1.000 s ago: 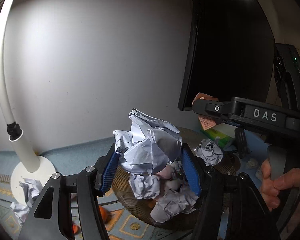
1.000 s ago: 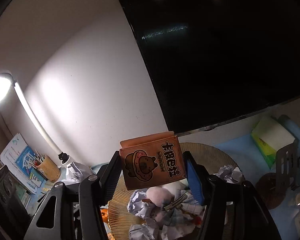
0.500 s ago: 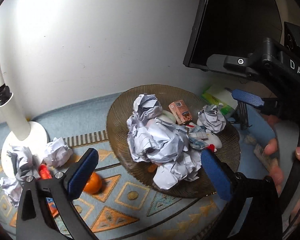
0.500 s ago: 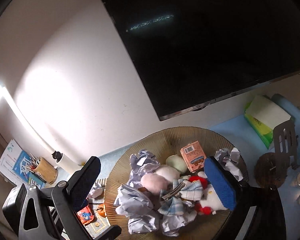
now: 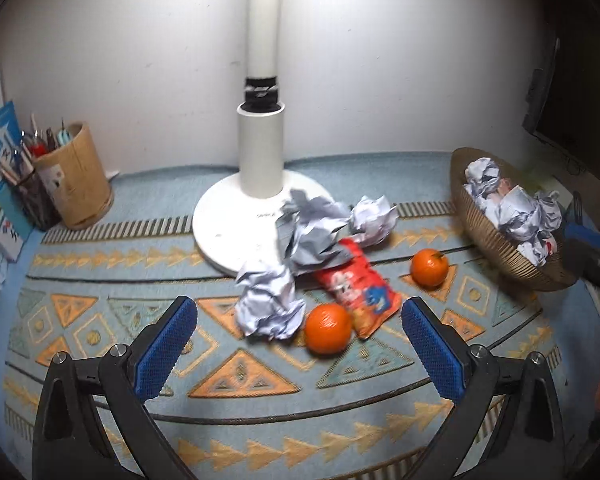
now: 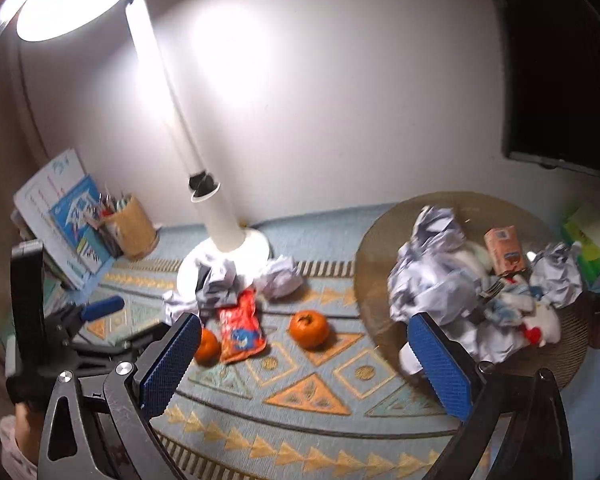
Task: Organize objects
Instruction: 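Move both tools back over the red snack packet and paper balls, then grasp the red snack packet with the right tool while the left grasps a paper ball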
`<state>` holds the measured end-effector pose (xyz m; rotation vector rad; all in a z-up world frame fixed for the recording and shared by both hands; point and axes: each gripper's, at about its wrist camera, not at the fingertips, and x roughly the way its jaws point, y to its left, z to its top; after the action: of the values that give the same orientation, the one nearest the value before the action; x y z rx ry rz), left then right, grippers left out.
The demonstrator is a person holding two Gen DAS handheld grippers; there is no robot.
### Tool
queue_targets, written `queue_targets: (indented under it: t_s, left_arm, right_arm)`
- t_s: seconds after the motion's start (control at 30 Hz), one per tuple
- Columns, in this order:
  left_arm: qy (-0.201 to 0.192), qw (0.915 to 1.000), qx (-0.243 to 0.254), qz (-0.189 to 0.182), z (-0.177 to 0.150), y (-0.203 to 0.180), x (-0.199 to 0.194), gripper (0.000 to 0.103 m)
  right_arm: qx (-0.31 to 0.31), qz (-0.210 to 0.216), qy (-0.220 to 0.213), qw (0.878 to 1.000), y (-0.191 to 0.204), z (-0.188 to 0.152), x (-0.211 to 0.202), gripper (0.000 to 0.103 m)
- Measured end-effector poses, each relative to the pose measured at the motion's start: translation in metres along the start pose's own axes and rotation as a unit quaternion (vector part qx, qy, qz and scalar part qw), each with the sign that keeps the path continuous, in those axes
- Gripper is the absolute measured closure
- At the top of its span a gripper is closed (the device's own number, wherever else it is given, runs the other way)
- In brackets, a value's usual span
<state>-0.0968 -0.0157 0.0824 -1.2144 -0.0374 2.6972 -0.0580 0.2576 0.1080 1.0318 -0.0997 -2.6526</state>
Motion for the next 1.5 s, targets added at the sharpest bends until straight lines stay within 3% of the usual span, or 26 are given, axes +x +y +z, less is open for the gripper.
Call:
queue_targets:
  t_s: [0.13, 0.23, 0.4, 0.5, 0.63, 0.77, 0.9, 1.1, 1.23, 1.33, 1.4, 1.5]
  left_arm:
    - [0.014, 0.9996, -0.023, -0.012, -0.012, 0.025, 0.023, 0.0]
    - [0.02, 0.998, -0.052, -0.03, -0.012, 0.036, 0.043, 0.0]
    - [0.021, 0.9961, -0.075, -0.04, -0.007, 0.049, 0.072, 0.0]
    - [0.006, 0.9948, -0.087, -0.053, -0.01, 0.059, 0.075, 0.001]
    - [0.003, 0.9957, -0.086, -0.033, -0.012, 0.064, 0.073, 0.001]
    - [0.01, 0.9974, -0.07, -0.015, -0.013, 0.057, 0.073, 0.0]
    - [0.009, 0.9969, -0.076, -0.021, -0.011, 0.06, 0.074, 0.0]
    - [0.007, 0.9965, -0.08, -0.025, -0.01, 0.062, 0.076, 0.001]
    - [-0.008, 0.9933, -0.106, -0.045, -0.014, 0.071, 0.069, 0.005]
    - [-0.005, 0.9943, -0.1, -0.035, -0.014, 0.069, 0.069, 0.009]
    - [-0.002, 0.9954, -0.09, -0.032, -0.013, 0.065, 0.07, 0.017]
    - [-0.005, 0.9945, -0.093, -0.047, -0.014, 0.065, 0.07, 0.022]
  right_arm:
    - [-0.061, 0.011, 0.043, 0.997, 0.045, -0.038, 0.046, 0.0]
    - [-0.066, 0.012, 0.05, 0.996, 0.056, -0.051, 0.075, 0.0]
    - [0.017, 0.052, 0.042, 0.998, 0.04, -0.038, 0.108, 0.007]
    - [0.001, 0.019, 0.038, 0.999, 0.046, -0.025, 0.126, 0.025]
    - [0.02, 0.045, 0.046, 0.998, 0.038, -0.022, 0.143, 0.026]
    - [0.064, 0.079, 0.051, 0.993, 0.019, -0.023, 0.143, 0.027]
    - [0.037, 0.052, 0.057, 0.996, 0.03, -0.023, 0.141, 0.027]
    - [0.035, 0.055, 0.058, 0.996, 0.033, -0.025, 0.141, 0.025]
    - [0.02, 0.078, 0.061, 0.995, 0.036, -0.026, 0.14, 0.025]
    - [-0.014, 0.119, 0.079, 0.99, 0.038, -0.029, 0.136, 0.025]
    - [-0.012, 0.082, 0.078, 0.994, 0.03, -0.03, 0.134, 0.026]
    - [-0.029, 0.069, 0.077, 0.994, 0.029, -0.03, 0.136, 0.031]
